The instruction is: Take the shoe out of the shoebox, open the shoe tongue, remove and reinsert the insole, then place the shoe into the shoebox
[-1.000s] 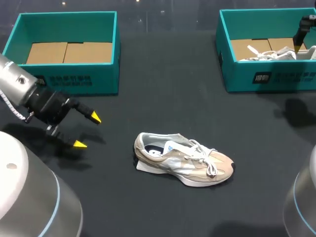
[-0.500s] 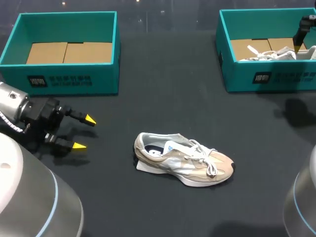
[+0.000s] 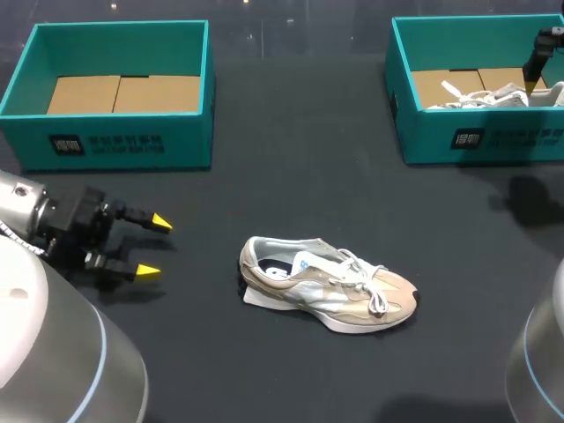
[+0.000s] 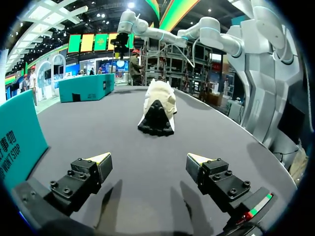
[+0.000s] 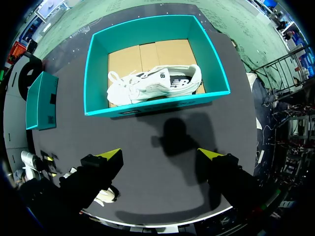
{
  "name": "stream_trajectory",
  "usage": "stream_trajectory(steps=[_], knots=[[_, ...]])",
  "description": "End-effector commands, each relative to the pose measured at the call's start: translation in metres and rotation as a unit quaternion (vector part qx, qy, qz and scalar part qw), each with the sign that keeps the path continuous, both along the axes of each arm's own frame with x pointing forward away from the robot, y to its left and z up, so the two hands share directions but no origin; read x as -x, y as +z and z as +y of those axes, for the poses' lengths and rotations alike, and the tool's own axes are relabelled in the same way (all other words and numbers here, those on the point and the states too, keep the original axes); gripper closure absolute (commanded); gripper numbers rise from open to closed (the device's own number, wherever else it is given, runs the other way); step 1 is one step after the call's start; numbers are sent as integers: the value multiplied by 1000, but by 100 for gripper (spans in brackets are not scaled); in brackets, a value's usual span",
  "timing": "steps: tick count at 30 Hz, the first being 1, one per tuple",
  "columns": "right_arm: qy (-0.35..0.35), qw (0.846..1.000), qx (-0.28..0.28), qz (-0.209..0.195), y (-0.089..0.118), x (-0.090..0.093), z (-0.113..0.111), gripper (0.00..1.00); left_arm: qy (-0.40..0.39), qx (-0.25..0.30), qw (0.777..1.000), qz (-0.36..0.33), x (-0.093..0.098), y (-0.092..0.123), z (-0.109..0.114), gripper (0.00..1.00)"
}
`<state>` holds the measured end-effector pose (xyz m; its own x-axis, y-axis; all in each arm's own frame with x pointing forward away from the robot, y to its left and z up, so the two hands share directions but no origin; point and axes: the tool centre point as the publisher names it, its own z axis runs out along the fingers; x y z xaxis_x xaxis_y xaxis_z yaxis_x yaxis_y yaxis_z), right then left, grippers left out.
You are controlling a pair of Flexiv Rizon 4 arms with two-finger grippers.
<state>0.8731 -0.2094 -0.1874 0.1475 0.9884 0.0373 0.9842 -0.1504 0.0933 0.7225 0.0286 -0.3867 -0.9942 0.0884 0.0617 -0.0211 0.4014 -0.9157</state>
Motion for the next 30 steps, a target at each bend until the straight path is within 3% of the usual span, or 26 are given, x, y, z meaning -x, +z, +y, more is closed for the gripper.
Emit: stream_trajectory(steps=[1,30], knots=[[0,1000,1,0,0,0,0,0,-2,-1,1000,2,-2,-2,-6,0],[0,1000,1,0,0,0,0,0,-40,1,999,5,7,-9,-78,0]])
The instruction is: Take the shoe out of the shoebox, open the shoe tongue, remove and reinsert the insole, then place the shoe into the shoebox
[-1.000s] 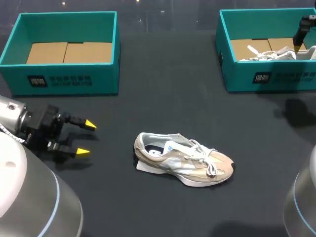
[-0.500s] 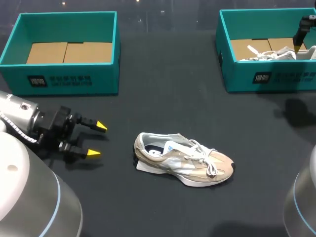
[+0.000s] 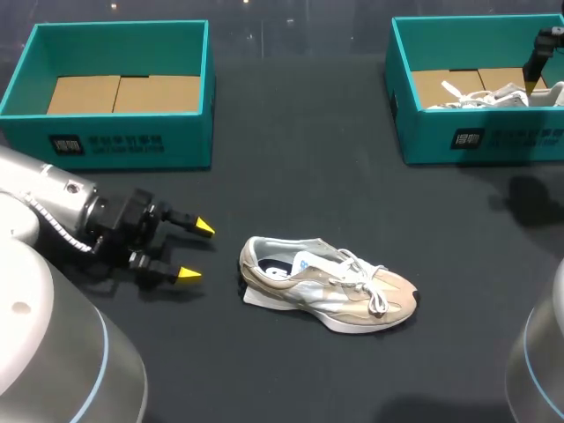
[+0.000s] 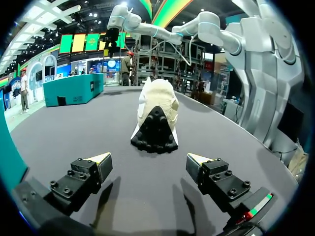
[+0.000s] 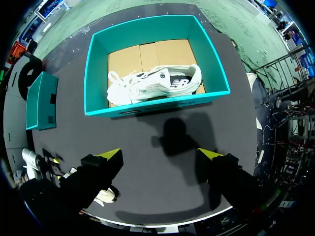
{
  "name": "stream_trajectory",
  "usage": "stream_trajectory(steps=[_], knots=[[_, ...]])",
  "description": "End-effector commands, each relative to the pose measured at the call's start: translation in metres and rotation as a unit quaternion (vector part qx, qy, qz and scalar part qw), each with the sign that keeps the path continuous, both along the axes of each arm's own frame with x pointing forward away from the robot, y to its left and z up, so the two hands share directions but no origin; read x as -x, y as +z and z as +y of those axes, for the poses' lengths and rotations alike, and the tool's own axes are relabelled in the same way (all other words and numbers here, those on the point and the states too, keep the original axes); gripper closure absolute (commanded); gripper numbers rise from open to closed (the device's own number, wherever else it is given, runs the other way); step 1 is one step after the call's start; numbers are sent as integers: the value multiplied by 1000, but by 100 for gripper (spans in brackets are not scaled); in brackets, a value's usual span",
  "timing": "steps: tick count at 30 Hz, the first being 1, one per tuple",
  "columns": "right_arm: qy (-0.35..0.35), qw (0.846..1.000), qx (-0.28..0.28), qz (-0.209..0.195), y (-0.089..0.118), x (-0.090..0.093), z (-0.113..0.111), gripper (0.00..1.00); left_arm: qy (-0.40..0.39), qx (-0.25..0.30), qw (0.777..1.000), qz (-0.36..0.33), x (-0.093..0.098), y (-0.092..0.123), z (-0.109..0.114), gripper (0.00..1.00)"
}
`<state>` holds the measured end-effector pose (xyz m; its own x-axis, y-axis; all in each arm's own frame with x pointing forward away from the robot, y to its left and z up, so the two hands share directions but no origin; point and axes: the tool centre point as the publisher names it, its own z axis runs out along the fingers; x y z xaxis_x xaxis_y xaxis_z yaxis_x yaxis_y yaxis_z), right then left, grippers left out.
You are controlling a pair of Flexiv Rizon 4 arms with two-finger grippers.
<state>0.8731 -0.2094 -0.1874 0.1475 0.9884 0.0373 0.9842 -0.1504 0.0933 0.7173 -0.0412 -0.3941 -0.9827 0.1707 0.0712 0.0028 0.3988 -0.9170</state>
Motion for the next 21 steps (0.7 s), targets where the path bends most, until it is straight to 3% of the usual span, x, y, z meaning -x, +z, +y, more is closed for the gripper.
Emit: stream_trajectory(steps=[1,21], knots=[[0,1000,1,0,0,0,0,0,1,-1,1000,-1,2,-1,-10,0],[0,1000,1,0,0,0,0,0,8,0,1000,3,19,-2,-39,0]])
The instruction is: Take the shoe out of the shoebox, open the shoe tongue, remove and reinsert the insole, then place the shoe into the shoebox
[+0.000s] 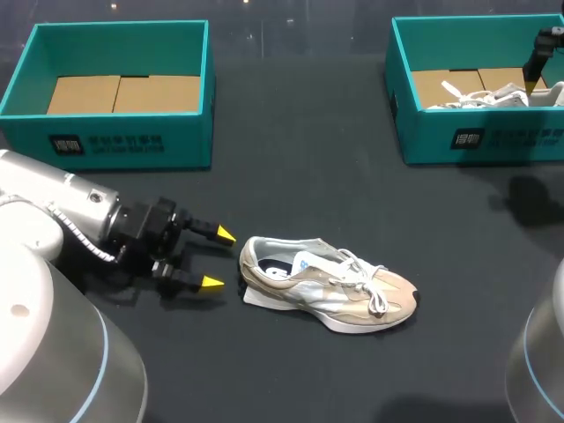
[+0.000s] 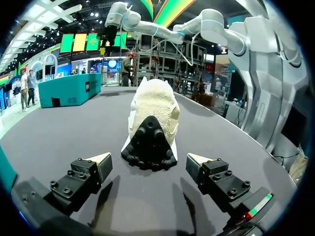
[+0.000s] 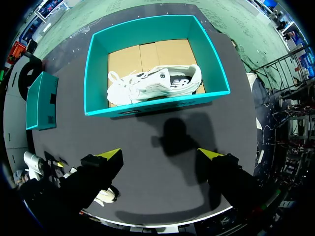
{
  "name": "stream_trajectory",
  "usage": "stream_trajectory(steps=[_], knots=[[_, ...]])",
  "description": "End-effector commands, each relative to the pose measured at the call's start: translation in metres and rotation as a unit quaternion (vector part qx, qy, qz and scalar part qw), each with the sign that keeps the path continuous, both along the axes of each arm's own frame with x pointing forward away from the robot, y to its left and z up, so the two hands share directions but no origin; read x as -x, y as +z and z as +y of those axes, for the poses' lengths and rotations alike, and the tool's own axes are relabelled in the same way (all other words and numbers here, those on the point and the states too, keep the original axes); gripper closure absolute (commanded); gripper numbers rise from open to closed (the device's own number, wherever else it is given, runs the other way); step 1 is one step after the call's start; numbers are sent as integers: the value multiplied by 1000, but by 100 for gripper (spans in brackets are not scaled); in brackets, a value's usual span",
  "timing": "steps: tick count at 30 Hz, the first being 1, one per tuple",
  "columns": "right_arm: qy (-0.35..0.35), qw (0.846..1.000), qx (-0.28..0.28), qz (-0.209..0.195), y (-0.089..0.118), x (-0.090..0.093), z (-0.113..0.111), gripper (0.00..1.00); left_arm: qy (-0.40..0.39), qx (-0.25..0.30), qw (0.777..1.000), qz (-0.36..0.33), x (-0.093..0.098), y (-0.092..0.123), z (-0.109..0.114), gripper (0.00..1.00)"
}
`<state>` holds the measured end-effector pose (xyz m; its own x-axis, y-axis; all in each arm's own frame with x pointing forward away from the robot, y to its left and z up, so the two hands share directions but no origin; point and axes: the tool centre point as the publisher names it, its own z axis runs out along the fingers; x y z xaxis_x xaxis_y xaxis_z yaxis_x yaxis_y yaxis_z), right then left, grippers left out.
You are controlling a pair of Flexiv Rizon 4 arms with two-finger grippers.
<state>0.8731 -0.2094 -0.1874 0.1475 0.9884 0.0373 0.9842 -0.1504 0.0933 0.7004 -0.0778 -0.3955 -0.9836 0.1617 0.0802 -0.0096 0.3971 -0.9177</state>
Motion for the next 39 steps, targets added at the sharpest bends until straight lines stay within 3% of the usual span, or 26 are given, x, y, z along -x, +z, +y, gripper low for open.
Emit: stream_trajectory(steps=[1,39], knots=[[0,1000,1,0,0,0,0,0,3,-1,1000,-2,3,0,-4,0],[0,1000,1,0,0,0,0,0,-16,10,1000,11,6,-13,-43,0]])
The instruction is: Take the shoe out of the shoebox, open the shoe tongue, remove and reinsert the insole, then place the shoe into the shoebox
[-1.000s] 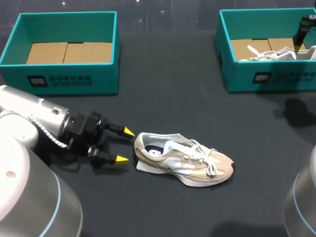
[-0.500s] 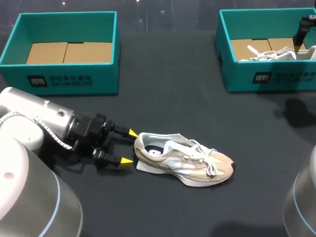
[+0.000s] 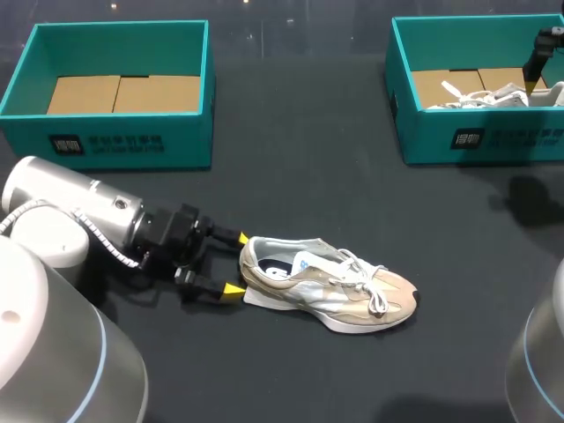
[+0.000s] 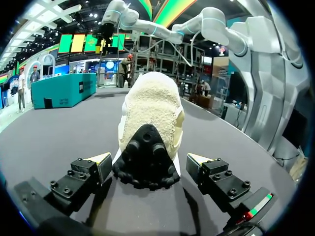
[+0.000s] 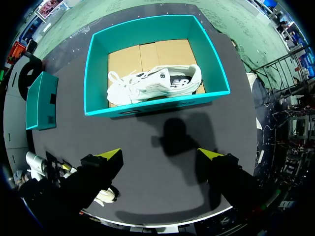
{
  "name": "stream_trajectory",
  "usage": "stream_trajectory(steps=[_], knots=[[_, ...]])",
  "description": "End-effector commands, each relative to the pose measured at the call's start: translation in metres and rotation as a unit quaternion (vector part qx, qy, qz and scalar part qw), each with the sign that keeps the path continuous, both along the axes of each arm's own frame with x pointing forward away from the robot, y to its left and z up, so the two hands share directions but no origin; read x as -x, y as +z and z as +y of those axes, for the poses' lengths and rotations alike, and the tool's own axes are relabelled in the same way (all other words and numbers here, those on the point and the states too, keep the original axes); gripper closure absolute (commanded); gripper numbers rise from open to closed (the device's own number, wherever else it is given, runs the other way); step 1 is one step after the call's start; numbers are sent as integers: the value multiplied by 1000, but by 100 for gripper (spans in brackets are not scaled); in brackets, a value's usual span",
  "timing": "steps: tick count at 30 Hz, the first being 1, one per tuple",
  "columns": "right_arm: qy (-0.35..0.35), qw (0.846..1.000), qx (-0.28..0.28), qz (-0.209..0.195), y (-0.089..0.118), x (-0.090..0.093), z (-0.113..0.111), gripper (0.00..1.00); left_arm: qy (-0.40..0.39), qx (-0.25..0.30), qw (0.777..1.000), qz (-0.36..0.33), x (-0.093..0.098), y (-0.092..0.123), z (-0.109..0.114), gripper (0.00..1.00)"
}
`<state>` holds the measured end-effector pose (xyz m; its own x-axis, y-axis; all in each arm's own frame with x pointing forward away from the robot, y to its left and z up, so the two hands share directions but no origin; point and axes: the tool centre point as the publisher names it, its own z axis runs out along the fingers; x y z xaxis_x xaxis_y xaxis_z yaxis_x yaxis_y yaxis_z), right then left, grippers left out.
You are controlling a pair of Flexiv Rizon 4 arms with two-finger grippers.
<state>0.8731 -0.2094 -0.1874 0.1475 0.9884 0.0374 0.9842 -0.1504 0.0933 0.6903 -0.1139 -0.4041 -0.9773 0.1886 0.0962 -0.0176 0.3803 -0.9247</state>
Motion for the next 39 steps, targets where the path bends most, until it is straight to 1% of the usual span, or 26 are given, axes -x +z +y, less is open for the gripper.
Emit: stream_trajectory(steps=[1,8,20,39], knots=[[0,1000,1,0,0,0,0,0,-3,0,1000,2,-5,-5,-7,0],[0,1000,1,0,0,0,0,0,-11,2,1000,4,-6,-6,-16,0],[0,1000,1,0,0,0,0,0,-14,17,1000,19,1,-12,-27,0],[0,1000,1,0,0,0,0,0,-25,37,999,27,11,-7,-38,0]])
